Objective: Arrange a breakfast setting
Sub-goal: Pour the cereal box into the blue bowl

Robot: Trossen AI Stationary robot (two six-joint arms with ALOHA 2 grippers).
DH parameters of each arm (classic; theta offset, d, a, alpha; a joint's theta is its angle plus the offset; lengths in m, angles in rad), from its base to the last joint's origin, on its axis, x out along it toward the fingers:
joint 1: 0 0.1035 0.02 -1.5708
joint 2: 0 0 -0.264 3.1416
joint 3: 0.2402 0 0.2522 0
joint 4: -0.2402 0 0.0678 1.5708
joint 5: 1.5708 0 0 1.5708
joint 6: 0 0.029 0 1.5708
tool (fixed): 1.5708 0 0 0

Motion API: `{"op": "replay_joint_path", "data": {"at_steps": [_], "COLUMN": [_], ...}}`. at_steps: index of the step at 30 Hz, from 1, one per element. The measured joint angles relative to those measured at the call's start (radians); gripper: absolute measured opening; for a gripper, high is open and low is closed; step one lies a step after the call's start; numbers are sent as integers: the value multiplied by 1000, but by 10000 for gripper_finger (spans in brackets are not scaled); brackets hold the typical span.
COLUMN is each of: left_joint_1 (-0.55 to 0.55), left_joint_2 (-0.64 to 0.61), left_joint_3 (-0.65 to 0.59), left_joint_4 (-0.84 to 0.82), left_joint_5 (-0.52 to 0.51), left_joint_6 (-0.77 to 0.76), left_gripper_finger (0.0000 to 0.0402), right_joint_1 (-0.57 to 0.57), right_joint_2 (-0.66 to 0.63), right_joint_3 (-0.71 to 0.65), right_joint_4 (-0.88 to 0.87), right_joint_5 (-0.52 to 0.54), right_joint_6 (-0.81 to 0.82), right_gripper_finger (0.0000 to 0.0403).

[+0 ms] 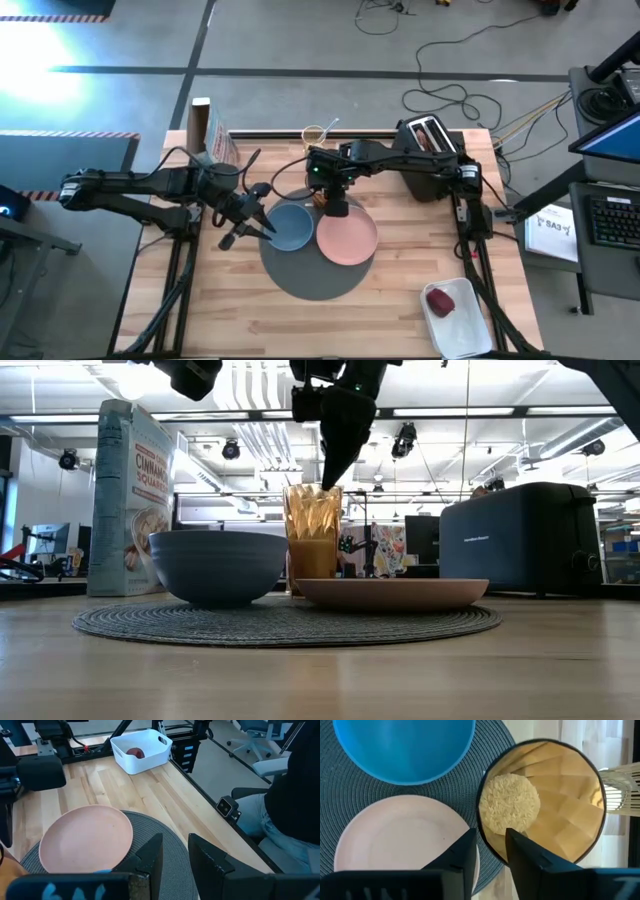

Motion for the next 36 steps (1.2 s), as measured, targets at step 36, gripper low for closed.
{"op": "replay_joint_path", "data": {"at_steps": [36], "left_joint_1": [0], "left_joint_2": [41], "left_joint_3": [18], "left_joint_4": [41], "left_joint_5": [29], "left_joint_6": [-63], "left_gripper_finger": [76], "right_joint_1": [153], "right_joint_2": [-813], "right_joint_3": [-1010], "right_joint_4": [605], "right_joint_5": [21], "right_joint_6": [420], "right_gripper_finger": [118]}}
